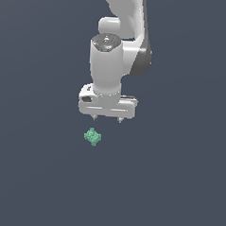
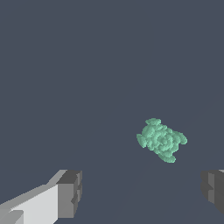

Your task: Pick up the object and move it to a goal position.

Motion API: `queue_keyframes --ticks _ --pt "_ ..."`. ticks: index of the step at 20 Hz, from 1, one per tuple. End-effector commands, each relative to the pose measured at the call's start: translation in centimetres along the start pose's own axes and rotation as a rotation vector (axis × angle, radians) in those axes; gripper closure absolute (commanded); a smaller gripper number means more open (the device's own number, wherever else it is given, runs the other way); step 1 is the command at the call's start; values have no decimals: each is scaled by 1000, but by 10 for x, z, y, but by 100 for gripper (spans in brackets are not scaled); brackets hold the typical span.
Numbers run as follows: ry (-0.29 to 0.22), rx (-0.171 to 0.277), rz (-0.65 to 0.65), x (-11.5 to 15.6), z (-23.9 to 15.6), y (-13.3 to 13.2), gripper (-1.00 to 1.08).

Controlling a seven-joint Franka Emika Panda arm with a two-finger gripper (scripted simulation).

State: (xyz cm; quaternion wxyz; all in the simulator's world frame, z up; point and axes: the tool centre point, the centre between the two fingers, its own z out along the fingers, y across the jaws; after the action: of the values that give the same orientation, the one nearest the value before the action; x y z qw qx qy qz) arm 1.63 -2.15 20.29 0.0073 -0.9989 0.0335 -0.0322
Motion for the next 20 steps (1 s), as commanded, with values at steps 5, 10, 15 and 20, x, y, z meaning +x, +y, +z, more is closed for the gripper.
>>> queue_keyframes --ticks 5,10,15,20 --pt "4 5 -4 0 -3 0 -92" --pt "15 18 -7 0 -12 -1 -92" --pt "15 18 -8 0 -13 -1 -92" --pt "13 15 -37 0 -9 1 -92"
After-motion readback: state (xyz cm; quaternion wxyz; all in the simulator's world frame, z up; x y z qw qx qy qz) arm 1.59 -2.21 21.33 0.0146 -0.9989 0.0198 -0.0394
